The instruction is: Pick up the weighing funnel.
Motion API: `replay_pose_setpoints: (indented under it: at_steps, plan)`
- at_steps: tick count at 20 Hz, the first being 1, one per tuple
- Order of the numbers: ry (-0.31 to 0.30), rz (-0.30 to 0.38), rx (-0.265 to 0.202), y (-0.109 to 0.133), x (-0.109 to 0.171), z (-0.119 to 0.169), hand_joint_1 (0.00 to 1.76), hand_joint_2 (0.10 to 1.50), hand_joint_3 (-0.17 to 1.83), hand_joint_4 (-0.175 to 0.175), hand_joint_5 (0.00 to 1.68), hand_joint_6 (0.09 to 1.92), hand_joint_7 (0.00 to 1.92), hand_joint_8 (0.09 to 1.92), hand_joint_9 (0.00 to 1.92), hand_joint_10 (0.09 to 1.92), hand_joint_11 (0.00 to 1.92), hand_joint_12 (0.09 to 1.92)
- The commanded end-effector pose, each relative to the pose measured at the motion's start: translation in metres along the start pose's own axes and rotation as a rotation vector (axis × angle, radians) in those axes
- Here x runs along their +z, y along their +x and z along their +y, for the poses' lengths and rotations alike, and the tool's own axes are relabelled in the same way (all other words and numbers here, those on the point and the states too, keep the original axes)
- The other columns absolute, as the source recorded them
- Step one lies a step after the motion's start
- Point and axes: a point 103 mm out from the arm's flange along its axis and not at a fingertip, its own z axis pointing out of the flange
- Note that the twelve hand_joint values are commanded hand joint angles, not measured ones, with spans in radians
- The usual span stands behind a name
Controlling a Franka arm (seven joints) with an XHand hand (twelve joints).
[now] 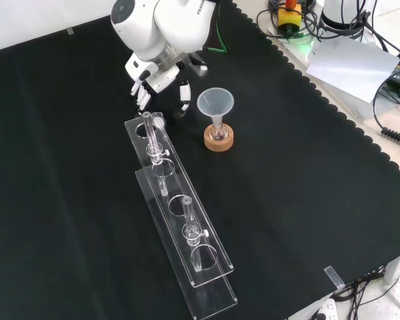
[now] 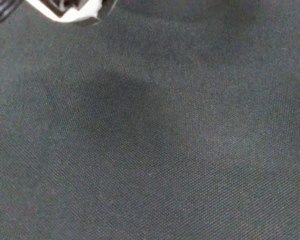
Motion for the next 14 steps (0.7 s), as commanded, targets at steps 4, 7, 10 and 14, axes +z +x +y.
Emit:
replay_pose_setpoints:
  at_steps: [4, 7, 10, 14]
  plan:
    - [0.002, -0.02, 0.003, 0.0066, 0.001, 0.0022, 0.86, 0.61, 0.67, -0.06, 0.56, 0.15, 0.47, 0.69, 0.74, 0.55, 0.42, 1.3]
    - [0.005, -0.013, -0.005, 0.0058, 0.0012, 0.0035, 0.86, 0.61, 0.67, -0.06, 0.57, 0.15, 0.47, 0.69, 0.74, 0.55, 0.42, 1.3]
    - [0.0, -0.024, 0.001, 0.0067, 0.0015, 0.0041, 0.86, 0.61, 0.67, -0.057, 0.58, 0.16, 0.47, 0.69, 0.74, 0.55, 0.42, 1.3]
    - [0.001, -0.024, 0.002, 0.0064, 0.0019, 0.0052, 0.87, 0.61, 0.67, -0.053, 0.62, 0.18, 0.48, 0.69, 0.75, 0.55, 0.42, 1.3]
